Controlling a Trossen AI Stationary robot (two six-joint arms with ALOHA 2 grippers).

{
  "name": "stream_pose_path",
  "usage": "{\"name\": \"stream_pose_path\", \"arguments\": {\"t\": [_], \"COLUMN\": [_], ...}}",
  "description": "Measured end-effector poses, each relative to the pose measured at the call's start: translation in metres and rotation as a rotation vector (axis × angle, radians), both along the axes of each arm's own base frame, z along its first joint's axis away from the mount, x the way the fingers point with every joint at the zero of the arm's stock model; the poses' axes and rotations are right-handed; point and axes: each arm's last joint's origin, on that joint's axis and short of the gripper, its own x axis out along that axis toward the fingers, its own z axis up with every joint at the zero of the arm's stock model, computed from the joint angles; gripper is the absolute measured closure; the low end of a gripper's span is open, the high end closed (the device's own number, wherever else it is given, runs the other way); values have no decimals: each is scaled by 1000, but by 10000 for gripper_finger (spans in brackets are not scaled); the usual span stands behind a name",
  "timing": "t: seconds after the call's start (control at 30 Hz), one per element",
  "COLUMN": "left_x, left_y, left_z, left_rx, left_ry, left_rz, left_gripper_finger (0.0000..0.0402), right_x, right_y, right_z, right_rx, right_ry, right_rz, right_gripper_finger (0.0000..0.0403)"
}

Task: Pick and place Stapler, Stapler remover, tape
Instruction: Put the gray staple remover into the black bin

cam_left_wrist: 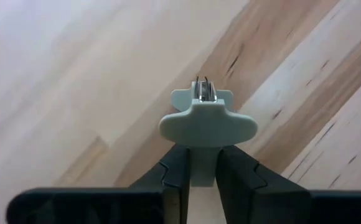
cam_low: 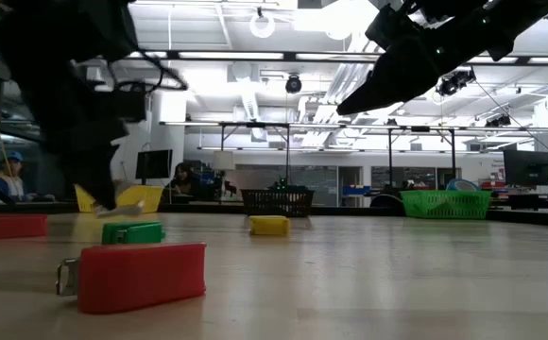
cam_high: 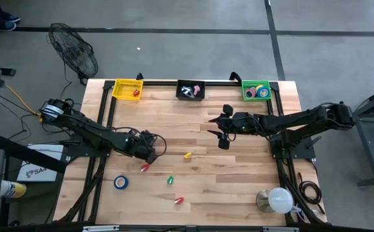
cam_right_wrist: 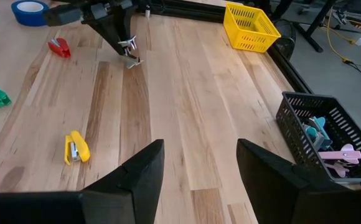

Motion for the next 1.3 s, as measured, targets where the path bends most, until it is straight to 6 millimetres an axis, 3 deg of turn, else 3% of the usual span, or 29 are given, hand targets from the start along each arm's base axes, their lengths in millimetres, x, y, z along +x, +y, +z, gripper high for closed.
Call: {"name": "stream_pose_path", "arguments": {"t": [0.23,0.57,0.77,1.07,1.3], "left_x": [27,64,65,58,58], "left_y": [22,99,137,176,210], "left_z": [23,60,73,82,73], "left_rx": [95,203,243,301,324], "left_ry": [-73,-288,-385,-476,-540], "left_rz": [-61,-187,-211,-178,-151], "left_gripper_finger": [351,348,347,347,347], "right_x": [0,-1,-1,-1,-3], "right_y": [-1,-4,-4,-6,-18], "right_z": [0,1,1,1,1], "right_rx": [-18,-26,-30,-50,-112], "right_ry": [0,-9,-9,-4,15], "right_rz": [-38,-135,-145,-152,-194], "right_gripper_finger": [210,210,210,210,210]}}
